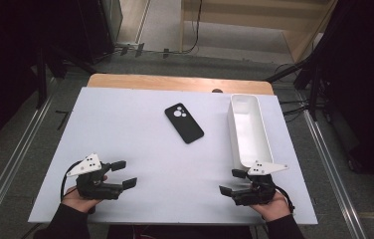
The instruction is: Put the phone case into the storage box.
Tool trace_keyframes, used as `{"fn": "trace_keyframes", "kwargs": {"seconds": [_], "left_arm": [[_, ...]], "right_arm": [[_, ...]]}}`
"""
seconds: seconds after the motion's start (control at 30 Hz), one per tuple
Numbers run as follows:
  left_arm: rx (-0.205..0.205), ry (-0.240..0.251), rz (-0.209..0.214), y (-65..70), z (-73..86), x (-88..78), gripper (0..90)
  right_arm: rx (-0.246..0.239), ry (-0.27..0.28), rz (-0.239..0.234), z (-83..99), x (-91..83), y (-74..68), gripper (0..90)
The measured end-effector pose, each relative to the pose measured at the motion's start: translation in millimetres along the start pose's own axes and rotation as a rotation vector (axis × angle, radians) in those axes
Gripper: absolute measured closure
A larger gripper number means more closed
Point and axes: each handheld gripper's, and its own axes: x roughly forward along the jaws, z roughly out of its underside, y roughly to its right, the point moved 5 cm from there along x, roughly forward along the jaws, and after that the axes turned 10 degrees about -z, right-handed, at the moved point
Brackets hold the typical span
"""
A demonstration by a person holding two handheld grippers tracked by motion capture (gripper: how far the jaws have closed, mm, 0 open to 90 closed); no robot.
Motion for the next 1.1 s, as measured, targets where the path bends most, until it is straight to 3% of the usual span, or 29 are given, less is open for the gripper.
{"fn": "trace_keyframes", "kwargs": {"seconds": [1.1], "left_arm": [[0.002,0.001,0.004,-0.3,-0.4,-0.4,21.2]], "right_arm": [[-0.009,0.001,-0.007,-0.4,0.8,-0.6,17.3]]}}
